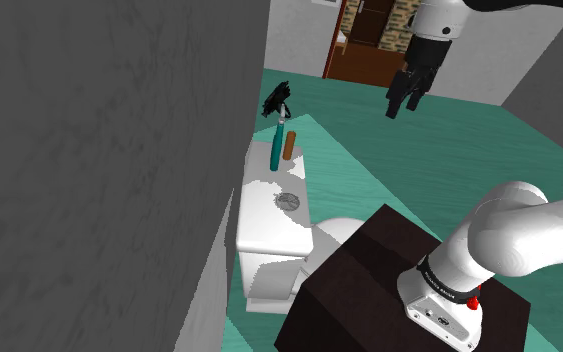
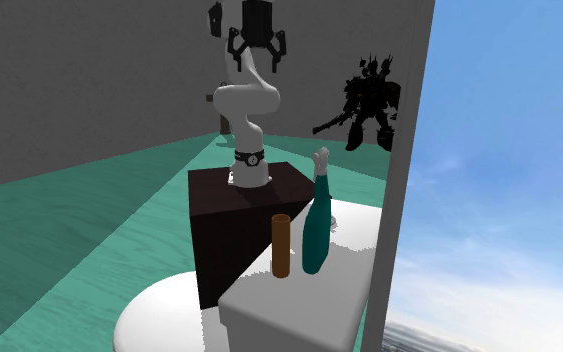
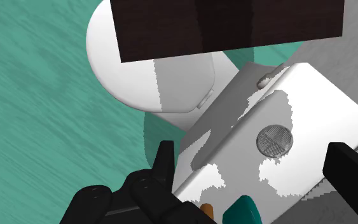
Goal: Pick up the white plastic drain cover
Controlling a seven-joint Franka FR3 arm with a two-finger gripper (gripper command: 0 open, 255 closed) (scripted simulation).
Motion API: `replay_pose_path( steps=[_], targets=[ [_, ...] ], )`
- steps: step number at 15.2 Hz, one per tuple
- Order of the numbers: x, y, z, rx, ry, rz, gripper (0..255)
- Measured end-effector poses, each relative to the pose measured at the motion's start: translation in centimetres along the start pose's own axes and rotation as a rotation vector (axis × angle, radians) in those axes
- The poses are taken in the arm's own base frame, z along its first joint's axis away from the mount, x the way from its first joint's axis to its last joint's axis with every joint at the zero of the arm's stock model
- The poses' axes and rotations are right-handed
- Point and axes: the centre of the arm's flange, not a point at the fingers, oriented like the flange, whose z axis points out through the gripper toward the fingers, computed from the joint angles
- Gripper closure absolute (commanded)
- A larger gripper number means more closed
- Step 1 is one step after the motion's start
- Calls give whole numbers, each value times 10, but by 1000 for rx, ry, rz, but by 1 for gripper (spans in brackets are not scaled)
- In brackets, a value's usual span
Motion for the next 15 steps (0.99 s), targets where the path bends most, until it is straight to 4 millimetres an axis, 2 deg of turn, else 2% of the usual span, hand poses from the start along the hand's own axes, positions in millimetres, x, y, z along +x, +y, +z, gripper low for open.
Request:
replay_pose_path(
  steps=[1, 3, 5, 8, 15],
  targets=[
    [0, 0, 0, 0, 0, 0, 0],
    [6, -8, 14, 1, 1, 25, 0],
    [15, -15, 35, 1, 4, 64, 0],
    [28, -37, 65, 3, 10, 127, 0],
    [69, -72, 138, 6, 23, 280, 0]
  ],
)
